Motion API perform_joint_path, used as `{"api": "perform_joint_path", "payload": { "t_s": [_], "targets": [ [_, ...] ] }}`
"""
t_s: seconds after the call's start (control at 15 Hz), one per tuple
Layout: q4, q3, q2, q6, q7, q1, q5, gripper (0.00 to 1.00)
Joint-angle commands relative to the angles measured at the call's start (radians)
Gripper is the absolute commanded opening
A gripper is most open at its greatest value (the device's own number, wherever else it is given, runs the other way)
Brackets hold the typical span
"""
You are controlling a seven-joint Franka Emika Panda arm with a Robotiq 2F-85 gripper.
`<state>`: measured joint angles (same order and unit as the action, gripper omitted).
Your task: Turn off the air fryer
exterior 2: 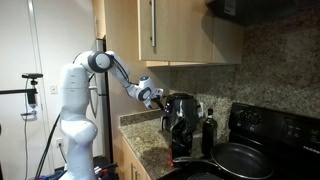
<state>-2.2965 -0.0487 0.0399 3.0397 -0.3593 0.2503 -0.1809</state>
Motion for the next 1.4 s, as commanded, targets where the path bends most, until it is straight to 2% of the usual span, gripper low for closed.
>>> {"api": "perform_joint_path", "payload": {
  "t_s": [0.0,0.07,0.33,0.4,0.47,0.8,0.87,1.33],
  "targets": [
    [0.051,-0.031,0.033,0.012,0.065,0.01,-0.086,1.0],
    [0.014,-0.053,0.002,0.0,0.035,-0.026,-0.051,1.0],
    [0.018,-0.064,0.002,0.0,0.037,-0.033,-0.056,1.0],
    [0.02,-0.03,0.01,0.003,0.016,-0.008,-0.041,1.0],
    [0.025,-0.063,0.017,0.011,0.026,-0.038,-0.068,1.0],
    [0.018,-0.066,0.002,0.0,0.03,-0.042,-0.059,1.0],
    [0.016,-0.028,0.008,-0.006,-0.004,-0.021,-0.032,1.0],
    [0.016,-0.027,0.003,-0.001,0.007,-0.013,-0.051,1.0]
  ]
}}
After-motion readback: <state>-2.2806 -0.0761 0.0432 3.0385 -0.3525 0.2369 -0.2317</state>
